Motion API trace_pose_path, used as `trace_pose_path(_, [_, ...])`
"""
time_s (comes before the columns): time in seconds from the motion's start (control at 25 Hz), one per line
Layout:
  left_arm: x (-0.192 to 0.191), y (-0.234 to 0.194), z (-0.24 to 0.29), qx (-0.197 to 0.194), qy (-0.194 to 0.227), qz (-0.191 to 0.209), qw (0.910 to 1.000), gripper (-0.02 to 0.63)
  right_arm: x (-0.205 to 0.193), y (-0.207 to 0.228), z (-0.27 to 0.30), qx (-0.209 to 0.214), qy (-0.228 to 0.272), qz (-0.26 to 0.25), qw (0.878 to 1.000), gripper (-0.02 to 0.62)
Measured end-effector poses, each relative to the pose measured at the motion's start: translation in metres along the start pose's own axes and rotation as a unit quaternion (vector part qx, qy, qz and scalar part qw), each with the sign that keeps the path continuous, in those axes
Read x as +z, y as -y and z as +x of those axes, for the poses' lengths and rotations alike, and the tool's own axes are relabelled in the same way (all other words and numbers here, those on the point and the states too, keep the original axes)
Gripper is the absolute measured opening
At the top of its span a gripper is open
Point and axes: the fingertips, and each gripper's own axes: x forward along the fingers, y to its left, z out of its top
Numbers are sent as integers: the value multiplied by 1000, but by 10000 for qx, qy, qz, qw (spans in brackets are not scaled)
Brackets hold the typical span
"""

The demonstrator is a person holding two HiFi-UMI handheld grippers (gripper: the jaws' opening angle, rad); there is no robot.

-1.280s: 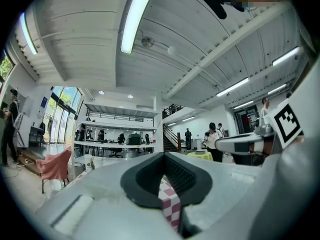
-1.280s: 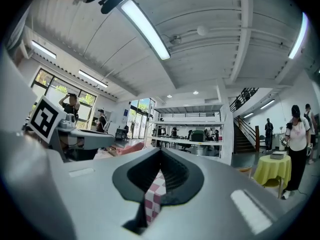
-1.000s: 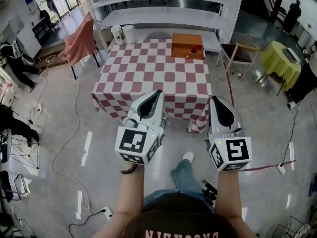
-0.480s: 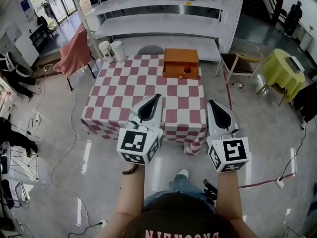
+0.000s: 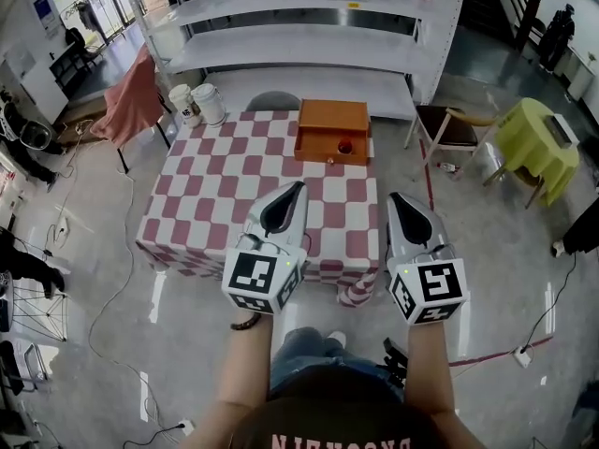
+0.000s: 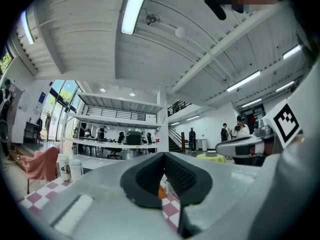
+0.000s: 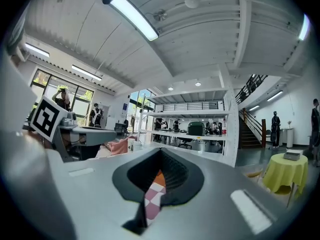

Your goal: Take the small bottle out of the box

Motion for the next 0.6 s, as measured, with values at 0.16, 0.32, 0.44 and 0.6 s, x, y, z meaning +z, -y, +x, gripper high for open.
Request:
trace_pose_path(0.16, [-12,-4,17,-107,-105,-68,9999,73,-9,12,12,-29,-62,60,10000,2])
trace_pose_path(0.32, [-25,-10,39,-145,-204,-52,9997,155,-18,24,24,-79,-144,65,9998,2])
trace_pose_path(0.44, [-35,-13,63,-301,-262,-88,9992,158,-25,40,35,-193,-187,76,9996,2])
trace_pose_path(0.6, [-44,-18,98,-464,-399,-122,9980,158,-32,66,53,-385,-284,153,9987,2])
